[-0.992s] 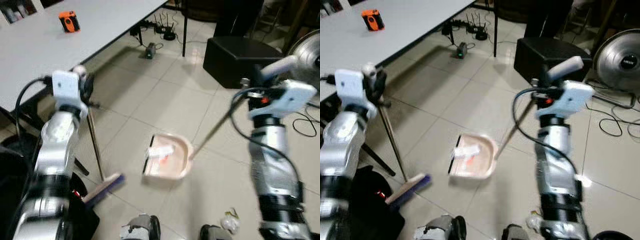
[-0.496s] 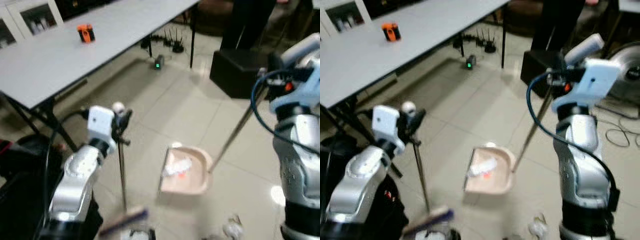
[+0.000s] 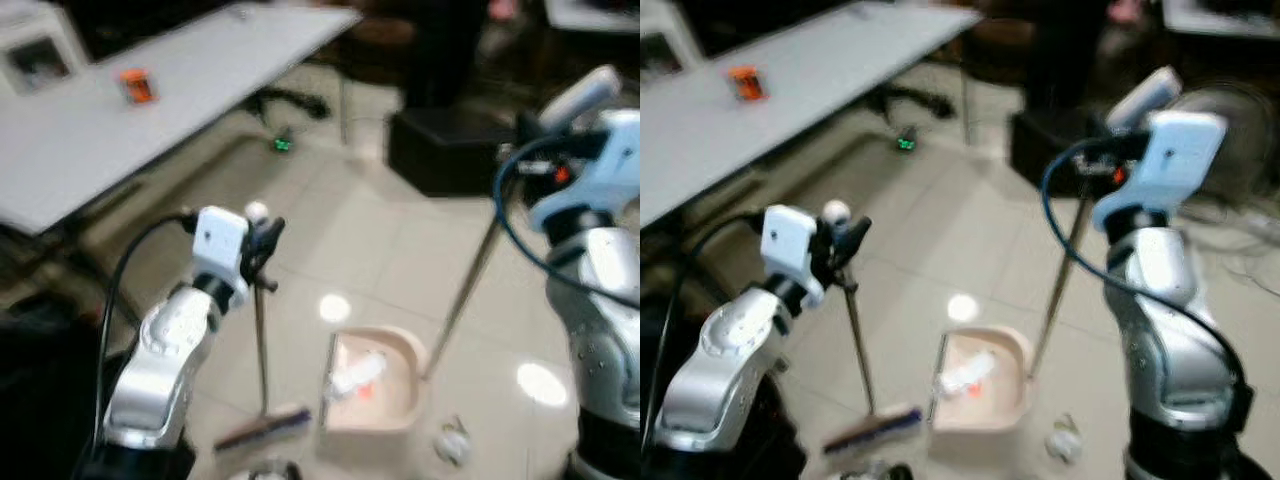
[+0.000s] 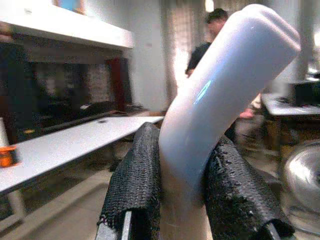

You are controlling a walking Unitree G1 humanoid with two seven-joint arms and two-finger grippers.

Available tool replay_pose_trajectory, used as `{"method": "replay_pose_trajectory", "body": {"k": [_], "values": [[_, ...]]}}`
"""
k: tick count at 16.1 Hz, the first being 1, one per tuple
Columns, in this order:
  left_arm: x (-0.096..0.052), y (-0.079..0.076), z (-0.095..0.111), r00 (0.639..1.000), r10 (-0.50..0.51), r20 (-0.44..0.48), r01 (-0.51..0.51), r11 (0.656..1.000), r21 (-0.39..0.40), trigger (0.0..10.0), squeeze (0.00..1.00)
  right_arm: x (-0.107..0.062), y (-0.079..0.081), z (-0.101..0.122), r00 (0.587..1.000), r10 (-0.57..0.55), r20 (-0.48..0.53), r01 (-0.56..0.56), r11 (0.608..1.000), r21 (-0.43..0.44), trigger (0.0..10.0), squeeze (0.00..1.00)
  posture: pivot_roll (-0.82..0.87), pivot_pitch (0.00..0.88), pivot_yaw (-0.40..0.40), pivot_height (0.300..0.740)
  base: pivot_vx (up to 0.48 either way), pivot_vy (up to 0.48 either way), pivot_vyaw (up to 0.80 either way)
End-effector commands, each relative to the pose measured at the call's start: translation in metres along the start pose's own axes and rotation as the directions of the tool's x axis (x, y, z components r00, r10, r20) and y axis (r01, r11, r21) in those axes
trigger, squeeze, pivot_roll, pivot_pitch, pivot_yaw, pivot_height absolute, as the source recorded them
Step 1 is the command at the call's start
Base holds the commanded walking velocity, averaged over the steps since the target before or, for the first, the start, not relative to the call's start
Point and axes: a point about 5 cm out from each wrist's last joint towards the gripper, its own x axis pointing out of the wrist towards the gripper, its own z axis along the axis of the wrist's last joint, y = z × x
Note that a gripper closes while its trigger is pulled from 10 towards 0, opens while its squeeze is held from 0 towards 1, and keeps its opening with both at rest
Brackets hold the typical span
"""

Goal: Sweep floor

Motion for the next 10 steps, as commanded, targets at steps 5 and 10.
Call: {"method": "replay_pose_trajectory", "body": {"k": [5, 10], "values": [[-0.0012, 0.0036, 0.0121, 1.0, -0.002, 0.006, 0.001, 0.999, 0.054, 10.0, 0.0, 0.0009, 0.0134, 0.008, 0.998, 0.062, 0.004, -0.062, 0.998, 0.025, 10.0, 0.0, -0.02, 0.033, 0.08, 0.74, -0.32, 0.0, 0.0], [-0.0009, 0.0006, 0.0135, 1.0, -0.022, -0.002, 0.022, 0.998, 0.056, 10.0, 0.0, -0.0012, 0.0098, 0.0067, 0.999, 0.029, -0.015, -0.029, 0.999, 0.037, 10.0, 0.0, -0.02, 0.041, 0.09, 0.74, -0.321, 0.0, 0.0]]}}
